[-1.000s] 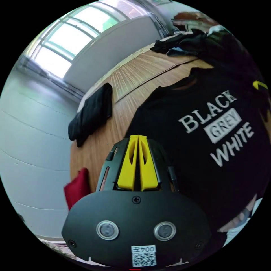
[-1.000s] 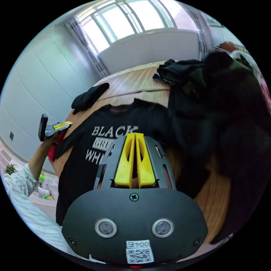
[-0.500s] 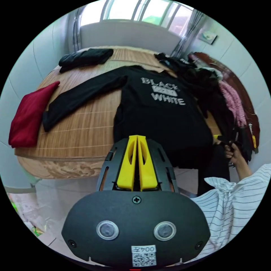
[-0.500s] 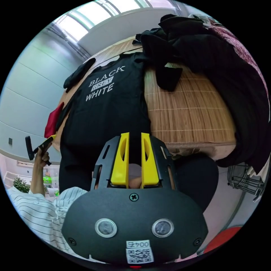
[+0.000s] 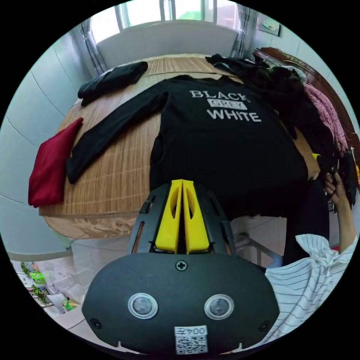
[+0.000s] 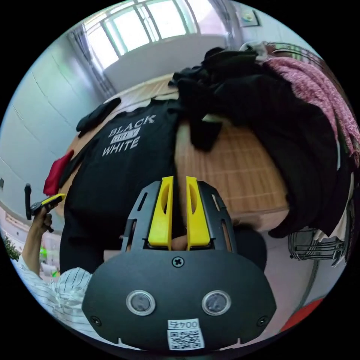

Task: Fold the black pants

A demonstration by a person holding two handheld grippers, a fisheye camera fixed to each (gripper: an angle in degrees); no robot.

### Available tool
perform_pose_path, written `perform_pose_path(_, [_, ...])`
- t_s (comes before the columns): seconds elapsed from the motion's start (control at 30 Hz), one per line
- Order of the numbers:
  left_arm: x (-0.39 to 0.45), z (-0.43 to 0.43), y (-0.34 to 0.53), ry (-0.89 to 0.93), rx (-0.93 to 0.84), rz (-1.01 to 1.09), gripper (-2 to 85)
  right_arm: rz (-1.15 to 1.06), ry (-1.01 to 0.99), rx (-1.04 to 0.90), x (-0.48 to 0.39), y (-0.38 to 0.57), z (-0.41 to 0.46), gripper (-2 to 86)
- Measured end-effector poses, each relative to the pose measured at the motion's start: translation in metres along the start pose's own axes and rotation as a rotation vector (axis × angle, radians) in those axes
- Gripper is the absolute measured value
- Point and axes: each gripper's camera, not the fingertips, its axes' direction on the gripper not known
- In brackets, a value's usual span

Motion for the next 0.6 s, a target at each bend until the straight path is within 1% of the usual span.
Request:
perform_pose_path(0.07, [0.024, 0.017, -0.030, 0.062, 0.035, 0.024, 0.1, 0.027, 0.045, 0.017, 0.017, -0.032, 0.009, 8.4])
perform_pose_path(0.1, [0.033, 0.023, -0.038, 0.065, 0.038, 0.041, 0.1, 0.029, 0.050, 0.014, 0.020, -0.040, 0.013, 8.7])
perform_pose_path(0.13, [0.052, 0.041, -0.052, 0.048, 0.036, 0.090, 0.1, 0.037, 0.065, 0.000, 0.026, -0.058, 0.023, 9.3])
perform_pose_path(0.2, [0.078, 0.079, -0.066, -0.012, -0.033, 0.170, 0.1, 0.014, 0.090, -0.013, 0.025, -0.080, 0.036, 10.0])
perform_pose_path(0.23, [0.089, 0.107, -0.070, -0.073, -0.102, 0.198, 0.1, -0.036, 0.113, -0.020, 0.017, -0.090, 0.042, 10.5])
perform_pose_path(0.3, [0.092, 0.122, -0.066, -0.110, -0.065, 0.209, 0.1, -0.184, 0.145, -0.028, -0.005, -0.098, 0.051, 11.5])
perform_pose_path(0.37, [0.083, 0.131, -0.062, -0.103, -0.073, 0.185, 0.1, -0.378, 0.212, -0.051, -0.027, -0.103, 0.062, 12.5])
perform_pose_path(0.4, [0.081, 0.133, -0.061, -0.100, -0.074, 0.185, 0.1, -0.419, 0.214, -0.059, -0.029, -0.104, 0.064, 12.6])
perform_pose_path(0.47, [0.069, 0.141, -0.058, -0.080, -0.078, 0.175, 0.1, -0.570, 0.215, -0.104, -0.030, -0.112, 0.071, 12.6])
perform_pose_path(0.57, [0.056, 0.151, -0.055, -0.062, -0.086, 0.150, 0.1, -0.712, 0.219, -0.182, -0.019, -0.130, 0.079, 11.6])
perform_pose_path(0.6, [0.054, 0.152, -0.054, -0.063, -0.086, 0.150, 0.1, -0.710, 0.207, -0.178, -0.015, -0.136, 0.077, 10.5])
